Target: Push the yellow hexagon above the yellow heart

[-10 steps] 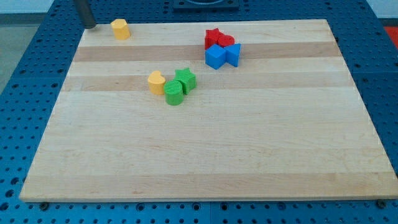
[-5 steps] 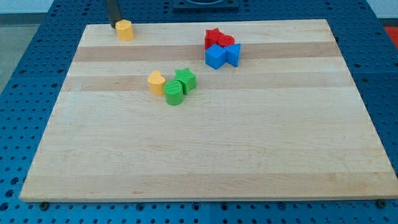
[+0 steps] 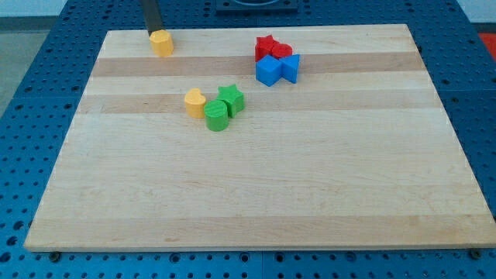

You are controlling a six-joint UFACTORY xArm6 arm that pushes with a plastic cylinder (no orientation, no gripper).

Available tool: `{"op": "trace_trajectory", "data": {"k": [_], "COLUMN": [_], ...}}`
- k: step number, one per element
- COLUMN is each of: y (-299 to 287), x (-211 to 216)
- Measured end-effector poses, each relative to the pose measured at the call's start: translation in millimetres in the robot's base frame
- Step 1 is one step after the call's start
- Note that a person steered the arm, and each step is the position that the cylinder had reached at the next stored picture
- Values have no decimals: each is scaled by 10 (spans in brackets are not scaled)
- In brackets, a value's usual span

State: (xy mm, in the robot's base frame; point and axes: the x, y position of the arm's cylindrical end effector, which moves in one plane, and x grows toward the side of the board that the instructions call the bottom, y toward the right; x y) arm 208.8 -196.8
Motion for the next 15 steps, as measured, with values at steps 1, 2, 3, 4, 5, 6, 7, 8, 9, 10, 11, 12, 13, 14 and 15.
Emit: {"op": "trace_trajectory", "data": {"k": [1,2,3,4,5,6,7,8,9,10,11,12,13,14,15], "y": [29,89,156,259,489,737,772,772,732,517,350,345,444,589,701], "x": [97,238,446,594,612,659,847,916,837,824,864,948,994,1156,1360]}}
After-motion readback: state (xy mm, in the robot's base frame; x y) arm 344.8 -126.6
